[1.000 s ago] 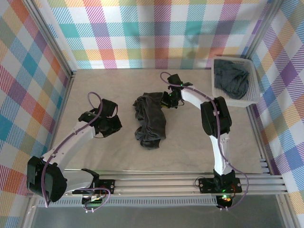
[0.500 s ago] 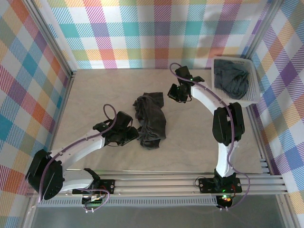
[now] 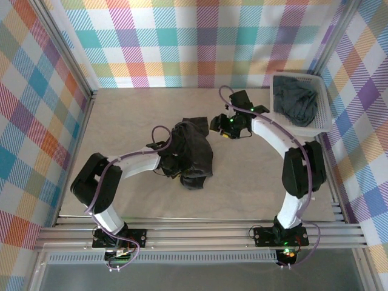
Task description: Fold and stack the t-shirts
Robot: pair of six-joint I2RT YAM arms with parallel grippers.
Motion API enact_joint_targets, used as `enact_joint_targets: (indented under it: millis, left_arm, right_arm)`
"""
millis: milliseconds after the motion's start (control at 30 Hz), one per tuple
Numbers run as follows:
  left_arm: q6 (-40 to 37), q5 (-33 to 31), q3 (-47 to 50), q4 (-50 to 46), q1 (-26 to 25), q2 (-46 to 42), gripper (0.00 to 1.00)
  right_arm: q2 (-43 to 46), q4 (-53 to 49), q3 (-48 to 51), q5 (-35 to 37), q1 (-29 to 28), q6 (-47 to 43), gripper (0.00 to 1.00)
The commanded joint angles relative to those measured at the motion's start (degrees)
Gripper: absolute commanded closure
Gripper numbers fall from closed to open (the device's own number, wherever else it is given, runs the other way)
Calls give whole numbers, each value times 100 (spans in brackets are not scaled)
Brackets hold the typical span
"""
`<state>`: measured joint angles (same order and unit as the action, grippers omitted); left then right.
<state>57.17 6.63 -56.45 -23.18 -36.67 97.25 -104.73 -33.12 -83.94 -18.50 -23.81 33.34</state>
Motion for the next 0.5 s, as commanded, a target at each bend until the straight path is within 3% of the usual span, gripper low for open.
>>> enact_joint_targets:
  millis: [0, 100, 233, 367, 467]
  left_arm:
    - [-164, -324, -134, -55, -8, 234, 79]
    - [-165, -434, -78, -25, 31, 192, 99]
    - [-289, -500, -69, -163, 45, 34, 100]
    - [-350, -673, -52, -401, 148, -266, 100]
    - [-509, -879, -250, -777, 366, -502, 100]
  right_arm:
    - [-767, 264, -134, -1160, -160, -726, 38]
    - [-1511, -46, -621, -1138, -236, -942, 41]
    - [-1986, -234, -1009, -1031, -255, -793, 59]
    - [-1476, -209, -897, -475, -240, -286, 99]
    - [-820, -193, -733, -5, -122, 68, 100]
